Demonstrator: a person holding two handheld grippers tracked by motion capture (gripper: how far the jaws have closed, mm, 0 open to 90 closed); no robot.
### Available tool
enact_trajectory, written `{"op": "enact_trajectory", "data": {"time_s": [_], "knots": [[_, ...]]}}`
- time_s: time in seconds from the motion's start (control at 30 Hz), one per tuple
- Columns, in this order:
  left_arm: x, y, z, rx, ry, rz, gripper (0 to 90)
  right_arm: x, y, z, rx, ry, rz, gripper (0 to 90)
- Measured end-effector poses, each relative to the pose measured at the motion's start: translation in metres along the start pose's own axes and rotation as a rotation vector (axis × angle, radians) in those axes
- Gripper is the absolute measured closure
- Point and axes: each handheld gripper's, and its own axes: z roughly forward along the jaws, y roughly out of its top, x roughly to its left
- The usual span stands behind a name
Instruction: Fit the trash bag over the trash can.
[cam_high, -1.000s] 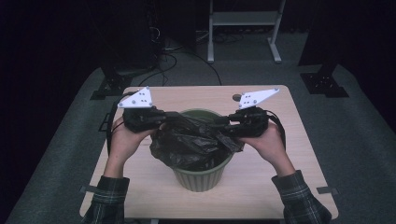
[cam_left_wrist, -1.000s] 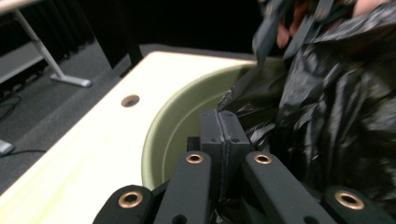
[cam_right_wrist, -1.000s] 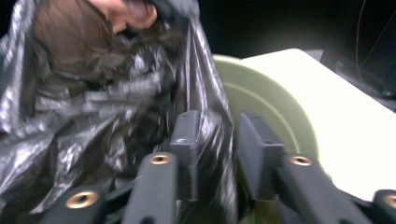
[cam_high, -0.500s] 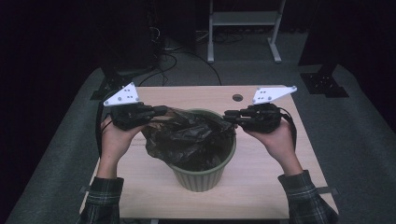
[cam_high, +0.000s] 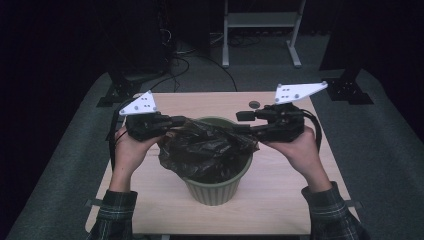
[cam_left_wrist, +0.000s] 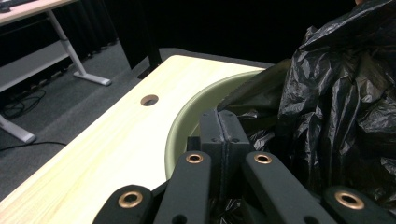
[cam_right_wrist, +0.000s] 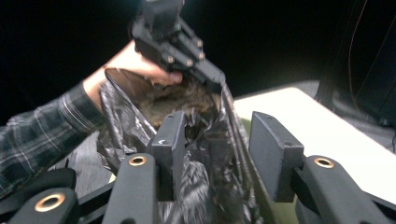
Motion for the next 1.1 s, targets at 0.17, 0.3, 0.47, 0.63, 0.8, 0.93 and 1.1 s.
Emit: {"op": "enact_trajectory", "data": {"time_s": [0.17, 0.3, 0.47, 0.63, 0.8, 0.93, 1.1], "knots": [[0.001, -0.002, -0.002, 0.003, 0.009, -0.004, 89.9, 0.003, -0.012, 0.024, 0.122, -0.014, -0.018, 84.0], [0.007, -0.006, -0.01, 0.002, 0.042, -0.025, 89.9, 0.006, -0.027, 0.022, 0.176, -0.061, -0.051, 90.0], [0.013, -0.018, -0.027, -0.018, 0.08, -0.064, 89.9, 0.012, -0.054, 0.002, 0.191, -0.102, -0.046, 90.0], [0.016, -0.034, -0.03, -0.006, 0.088, -0.103, 89.9, 0.013, -0.086, -0.018, 0.196, -0.123, -0.003, 90.0], [0.02, -0.048, -0.028, 0.013, 0.095, -0.136, 89.9, 0.011, -0.118, -0.023, 0.232, -0.114, 0.044, 90.0], [0.022, -0.051, -0.026, 0.009, 0.091, -0.142, 89.9, 0.008, -0.12, -0.027, 0.208, -0.106, 0.055, 79.2], [0.022, -0.048, -0.025, 0.013, 0.088, -0.133, 89.8, 0.014, -0.092, -0.038, 0.136, -0.115, -0.002, 74.7]]}}
